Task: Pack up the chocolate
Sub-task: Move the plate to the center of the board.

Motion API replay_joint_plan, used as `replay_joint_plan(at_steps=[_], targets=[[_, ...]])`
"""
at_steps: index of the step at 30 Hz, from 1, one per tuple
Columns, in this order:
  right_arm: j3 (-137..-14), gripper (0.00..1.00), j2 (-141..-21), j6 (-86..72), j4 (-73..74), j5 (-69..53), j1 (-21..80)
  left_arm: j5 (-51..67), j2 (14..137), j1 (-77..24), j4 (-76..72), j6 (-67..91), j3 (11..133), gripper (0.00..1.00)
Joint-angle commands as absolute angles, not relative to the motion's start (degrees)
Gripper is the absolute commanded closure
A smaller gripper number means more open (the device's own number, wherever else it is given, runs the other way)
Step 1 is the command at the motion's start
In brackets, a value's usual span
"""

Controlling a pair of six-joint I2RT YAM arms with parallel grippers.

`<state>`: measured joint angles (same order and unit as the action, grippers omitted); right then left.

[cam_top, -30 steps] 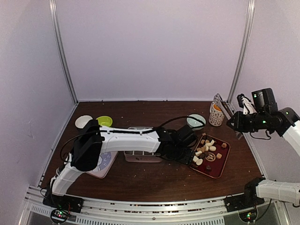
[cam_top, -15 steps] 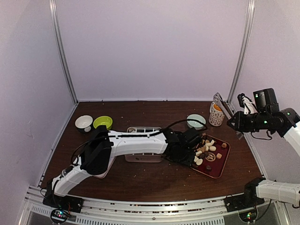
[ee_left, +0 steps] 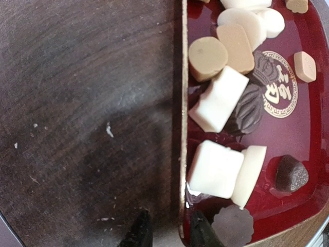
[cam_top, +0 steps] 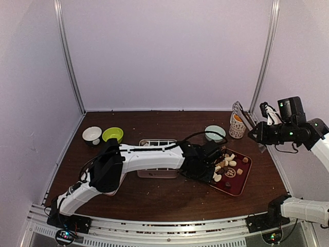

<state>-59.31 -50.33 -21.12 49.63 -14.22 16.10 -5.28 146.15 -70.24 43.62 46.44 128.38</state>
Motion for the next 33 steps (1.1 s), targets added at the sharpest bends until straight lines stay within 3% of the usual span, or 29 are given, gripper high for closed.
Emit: replay_joint_plan(at_steps=[1, 20, 33], targets=[[-58.74, 0.82, -51.74, -21.01, 50.62, -14.21, 15.64, -4.30, 144.48, -70.90, 49.83, 45.59, 123.19, 0.77], [-50.83, 0.77, -55.90, -21.57, 53.03, -14.10, 15.64, -1.57, 133.81, -72.54, 49.77, 37.82, 108.41, 0.81], [-48.55, 0.74, -59.18, -22.59, 50.92, -14.41, 15.89, -8.27, 121.33, -70.84, 43.72, 31.54, 106.86, 0.55]])
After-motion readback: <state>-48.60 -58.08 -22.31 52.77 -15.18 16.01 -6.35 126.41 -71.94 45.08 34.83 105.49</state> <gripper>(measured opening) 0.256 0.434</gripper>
